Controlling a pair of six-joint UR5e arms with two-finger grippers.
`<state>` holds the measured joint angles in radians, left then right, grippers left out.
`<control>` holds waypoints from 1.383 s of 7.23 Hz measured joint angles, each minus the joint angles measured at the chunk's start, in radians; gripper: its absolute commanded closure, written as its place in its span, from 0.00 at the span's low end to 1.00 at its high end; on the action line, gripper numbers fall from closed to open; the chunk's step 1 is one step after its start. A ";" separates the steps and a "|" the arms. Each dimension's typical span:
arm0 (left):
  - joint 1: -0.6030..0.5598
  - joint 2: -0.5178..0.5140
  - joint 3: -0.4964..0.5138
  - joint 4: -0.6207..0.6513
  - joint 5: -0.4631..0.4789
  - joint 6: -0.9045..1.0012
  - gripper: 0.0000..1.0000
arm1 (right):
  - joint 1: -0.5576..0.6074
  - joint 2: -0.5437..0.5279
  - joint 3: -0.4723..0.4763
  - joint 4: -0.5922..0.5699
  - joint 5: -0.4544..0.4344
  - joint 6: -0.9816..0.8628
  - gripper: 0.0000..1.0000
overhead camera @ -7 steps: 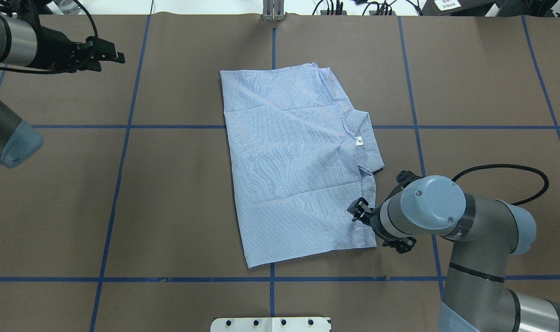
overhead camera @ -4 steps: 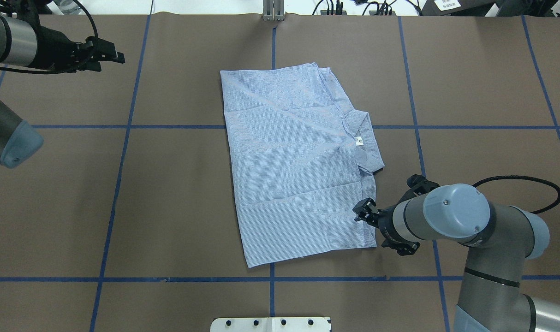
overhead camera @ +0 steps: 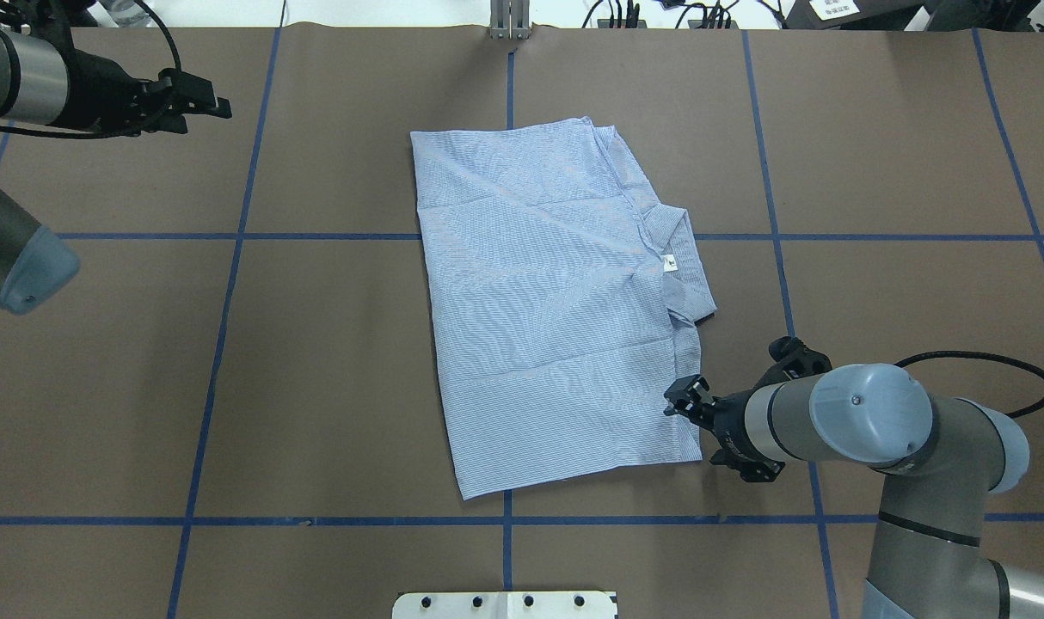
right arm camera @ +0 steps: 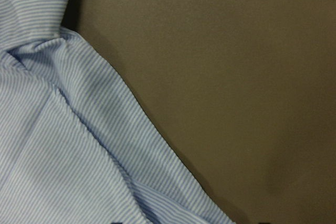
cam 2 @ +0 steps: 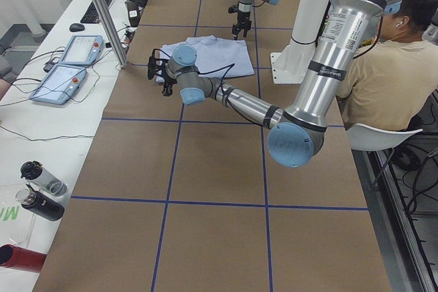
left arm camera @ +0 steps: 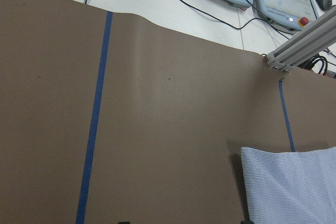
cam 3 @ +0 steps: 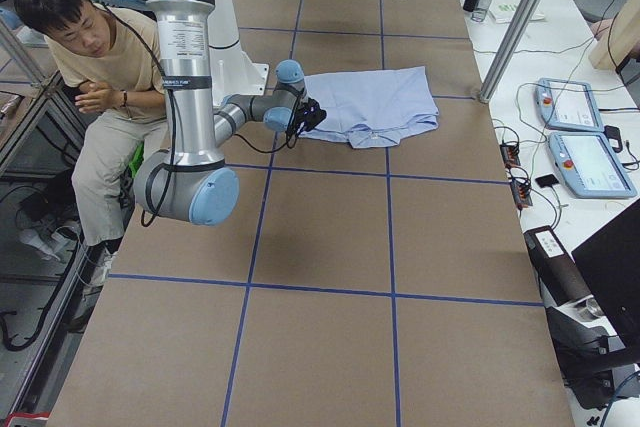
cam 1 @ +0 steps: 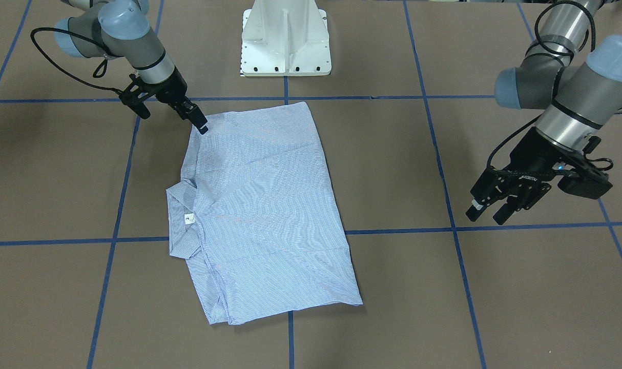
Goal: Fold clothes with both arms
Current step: 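Move the right gripper to the shirt corner nearest the robot and grasp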
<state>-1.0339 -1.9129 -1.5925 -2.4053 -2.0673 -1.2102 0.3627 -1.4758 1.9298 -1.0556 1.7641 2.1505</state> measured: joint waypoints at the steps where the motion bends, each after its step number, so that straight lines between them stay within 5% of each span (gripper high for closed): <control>1: 0.000 0.000 -0.001 0.000 0.002 0.000 0.24 | -0.005 0.002 -0.003 0.003 -0.001 0.001 0.11; 5: 0.000 0.000 0.000 -0.001 0.002 0.000 0.24 | -0.054 0.006 -0.011 -0.002 -0.011 0.000 0.20; 7: 0.000 0.000 0.000 -0.001 0.001 0.000 0.24 | -0.057 0.002 -0.008 -0.004 -0.011 0.000 0.58; 10: 0.000 0.001 -0.001 -0.002 0.001 0.000 0.24 | -0.056 0.000 -0.008 -0.005 -0.009 0.000 1.00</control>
<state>-1.0339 -1.9116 -1.5937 -2.4068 -2.0662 -1.2103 0.3064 -1.4761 1.9217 -1.0608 1.7549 2.1500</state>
